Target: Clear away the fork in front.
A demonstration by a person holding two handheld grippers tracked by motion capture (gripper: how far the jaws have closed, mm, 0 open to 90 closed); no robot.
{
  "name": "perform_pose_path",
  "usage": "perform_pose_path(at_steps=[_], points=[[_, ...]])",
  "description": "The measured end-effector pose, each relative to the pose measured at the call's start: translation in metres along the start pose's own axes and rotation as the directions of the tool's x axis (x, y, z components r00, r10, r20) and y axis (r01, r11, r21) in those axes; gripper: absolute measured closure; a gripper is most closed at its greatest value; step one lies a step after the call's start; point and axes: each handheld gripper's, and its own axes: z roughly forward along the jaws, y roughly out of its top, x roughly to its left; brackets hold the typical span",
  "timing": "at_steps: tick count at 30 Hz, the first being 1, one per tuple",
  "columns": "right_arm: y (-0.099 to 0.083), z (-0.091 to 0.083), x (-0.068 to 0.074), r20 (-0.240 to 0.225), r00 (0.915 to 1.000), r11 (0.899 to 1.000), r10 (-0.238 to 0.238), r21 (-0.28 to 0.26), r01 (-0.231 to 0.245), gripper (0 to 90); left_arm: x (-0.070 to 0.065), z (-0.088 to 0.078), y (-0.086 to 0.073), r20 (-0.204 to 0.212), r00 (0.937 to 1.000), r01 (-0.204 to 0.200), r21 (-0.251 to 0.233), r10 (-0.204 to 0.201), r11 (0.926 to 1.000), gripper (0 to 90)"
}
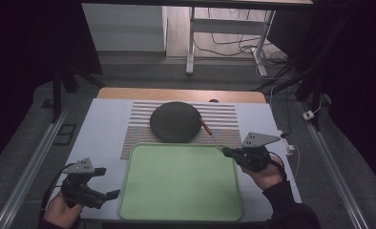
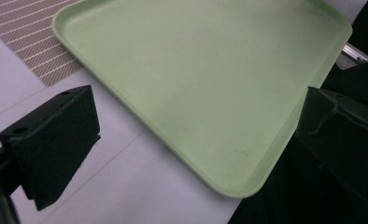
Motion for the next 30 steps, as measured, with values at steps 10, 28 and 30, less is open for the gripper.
perform_pose_path(at_steps=[10,28,30], points=[[-0.006,-0.01,0.013,-0.093,0.9957,1.0,0.002,-0.027,-0.005,90.0,0.002,0.018,0.024,0.061,0.9973,-0.041,0.018,0.04,0.999,0.0],[-0.014,-0.005,0.04,-0.266,0.9635,0.999,-0.031,-0.042,0.021,90.0,-0.003,0.06,0.07,0.128,0.9755,-0.186,0.045,0.179,0.9815,0.0],[-0.014,-0.005,0.043,-0.29,0.9563,0.999,-0.036,-0.045,0.024,90.0,-0.004,0.064,0.075,0.133,0.9713,-0.206,0.05,0.198,0.9774,0.0]])
